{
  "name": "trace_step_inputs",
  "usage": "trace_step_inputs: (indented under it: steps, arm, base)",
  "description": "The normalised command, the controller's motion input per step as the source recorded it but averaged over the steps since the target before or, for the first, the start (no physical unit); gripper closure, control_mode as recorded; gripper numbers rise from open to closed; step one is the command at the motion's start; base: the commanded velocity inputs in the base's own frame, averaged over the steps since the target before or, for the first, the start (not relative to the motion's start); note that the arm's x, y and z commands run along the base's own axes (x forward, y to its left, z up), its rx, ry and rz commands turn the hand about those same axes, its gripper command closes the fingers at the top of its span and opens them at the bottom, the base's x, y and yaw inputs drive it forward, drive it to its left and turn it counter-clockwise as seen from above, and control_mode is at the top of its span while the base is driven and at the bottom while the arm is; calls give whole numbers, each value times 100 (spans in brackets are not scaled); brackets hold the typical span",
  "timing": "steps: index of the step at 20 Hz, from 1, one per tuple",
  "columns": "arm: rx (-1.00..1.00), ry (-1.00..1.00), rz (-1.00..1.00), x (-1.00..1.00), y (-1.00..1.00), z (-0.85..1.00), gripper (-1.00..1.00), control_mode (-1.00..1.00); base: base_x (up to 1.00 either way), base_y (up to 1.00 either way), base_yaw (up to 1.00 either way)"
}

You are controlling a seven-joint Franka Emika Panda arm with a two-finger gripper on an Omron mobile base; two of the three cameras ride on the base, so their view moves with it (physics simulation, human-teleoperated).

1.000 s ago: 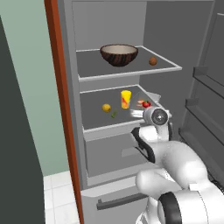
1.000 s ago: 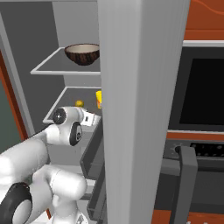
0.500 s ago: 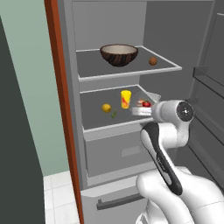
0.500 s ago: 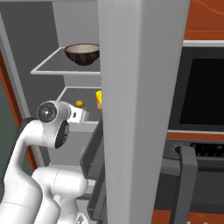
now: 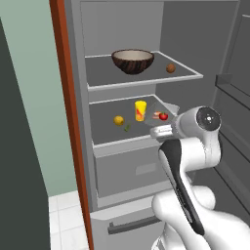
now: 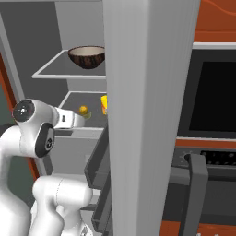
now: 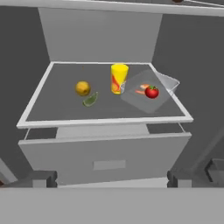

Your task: Place the tupperware on the second highest shelf of the fridge. Make space for the tupperware among the existing items by rearranging them on the shelves if needed. Close the fridge door when finished.

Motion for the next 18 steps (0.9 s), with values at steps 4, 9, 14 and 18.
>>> trace_step_inputs:
  steps: [4, 9, 14, 18]
  arm:
    - [-3, 0, 0, -52, -22, -1, -100, -100]
    - [0, 0, 3, -37, -5, -12, -100, -100]
    - [0, 0, 4, -14, -2, -16, -100, -100]
    - [0, 0, 0, 1, 0, 0, -100, 100]
  base:
    - [0, 0, 0]
    - [0, 0, 0]
    - [0, 0, 0]
    - [-6, 0, 2]
